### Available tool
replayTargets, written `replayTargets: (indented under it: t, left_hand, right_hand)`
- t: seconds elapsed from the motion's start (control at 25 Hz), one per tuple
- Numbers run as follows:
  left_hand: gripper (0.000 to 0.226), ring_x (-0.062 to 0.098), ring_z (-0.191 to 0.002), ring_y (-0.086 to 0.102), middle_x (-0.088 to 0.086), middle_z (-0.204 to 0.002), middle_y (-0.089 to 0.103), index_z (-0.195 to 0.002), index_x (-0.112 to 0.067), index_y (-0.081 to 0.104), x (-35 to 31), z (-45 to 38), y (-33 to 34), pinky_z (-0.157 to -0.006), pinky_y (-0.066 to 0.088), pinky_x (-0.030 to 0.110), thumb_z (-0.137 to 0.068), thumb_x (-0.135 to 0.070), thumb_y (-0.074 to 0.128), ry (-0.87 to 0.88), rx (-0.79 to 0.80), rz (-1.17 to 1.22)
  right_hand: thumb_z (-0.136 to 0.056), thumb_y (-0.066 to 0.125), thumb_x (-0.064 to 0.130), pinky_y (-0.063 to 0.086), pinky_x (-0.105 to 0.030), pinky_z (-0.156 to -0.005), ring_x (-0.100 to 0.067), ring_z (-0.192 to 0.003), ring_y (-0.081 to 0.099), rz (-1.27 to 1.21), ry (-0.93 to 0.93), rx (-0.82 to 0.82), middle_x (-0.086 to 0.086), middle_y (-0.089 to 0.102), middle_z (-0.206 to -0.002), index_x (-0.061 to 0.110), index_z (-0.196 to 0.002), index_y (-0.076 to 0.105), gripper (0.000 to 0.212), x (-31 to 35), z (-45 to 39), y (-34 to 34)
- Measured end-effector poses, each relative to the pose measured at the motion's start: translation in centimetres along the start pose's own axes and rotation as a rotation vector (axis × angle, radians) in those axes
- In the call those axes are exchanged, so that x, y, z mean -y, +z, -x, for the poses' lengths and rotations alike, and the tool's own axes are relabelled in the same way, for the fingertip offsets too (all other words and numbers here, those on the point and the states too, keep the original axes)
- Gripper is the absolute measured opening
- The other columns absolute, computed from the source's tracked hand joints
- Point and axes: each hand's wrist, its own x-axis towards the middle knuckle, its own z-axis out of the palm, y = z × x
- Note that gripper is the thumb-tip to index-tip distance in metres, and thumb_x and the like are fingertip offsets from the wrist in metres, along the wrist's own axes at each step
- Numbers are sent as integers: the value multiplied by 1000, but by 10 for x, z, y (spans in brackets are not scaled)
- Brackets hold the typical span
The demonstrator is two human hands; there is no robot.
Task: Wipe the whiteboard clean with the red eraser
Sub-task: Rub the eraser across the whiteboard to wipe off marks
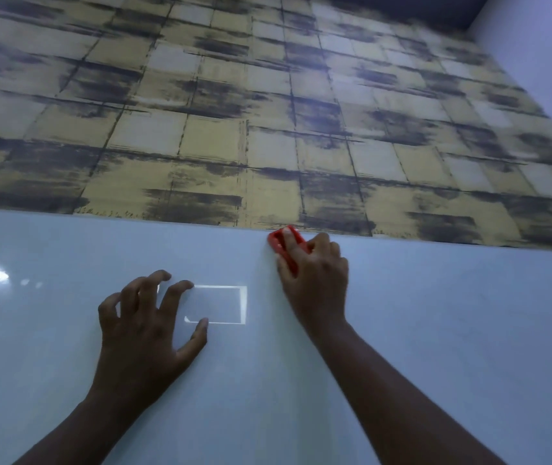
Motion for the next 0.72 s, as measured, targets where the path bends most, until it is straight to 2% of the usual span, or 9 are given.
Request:
replayTargets:
  t: [0.2,0.4,0.56,0.72]
  left_hand:
    - [65,33,-123,56,7,-133,59,-128,-19,70,-28,-18,9,-92,36,48,-87,-64,50,64,35,29]
    - [61,31,-130,55,5,-140,58,-132,-24,68,-77,-16,16,-98,35,48,-87,-64,53,100,79,98]
    - [62,29,-132,55,2,-142,57,-133,-26,67,-111,-13,22,-99,34,47,-88,-65,52,149,102,117]
    - [65,33,-143,48,9,-153,51,-141,-22,62,-137,1,28,-112,30,52,-92,-62,48,61,73,101]
  right_hand:
    - [-95,70,40,50,-45,-71,-36,-85,56,105,250,-11,-17,54,-99,23,-144,62,53,-108,3,-20]
    - [-96,67,42,54,-49,-75,-34,-88,56,61,260,57,-13,52,-99,24,-145,61,52,-146,9,-40]
    - [-93,71,48,50,-36,-67,-23,-83,56,-15,248,129,-4,51,-94,23,-137,69,50,-167,15,-60]
    - [-89,74,54,40,-29,-64,-18,-73,56,-42,265,216,-2,54,-88,18,-126,74,51,-196,27,-85]
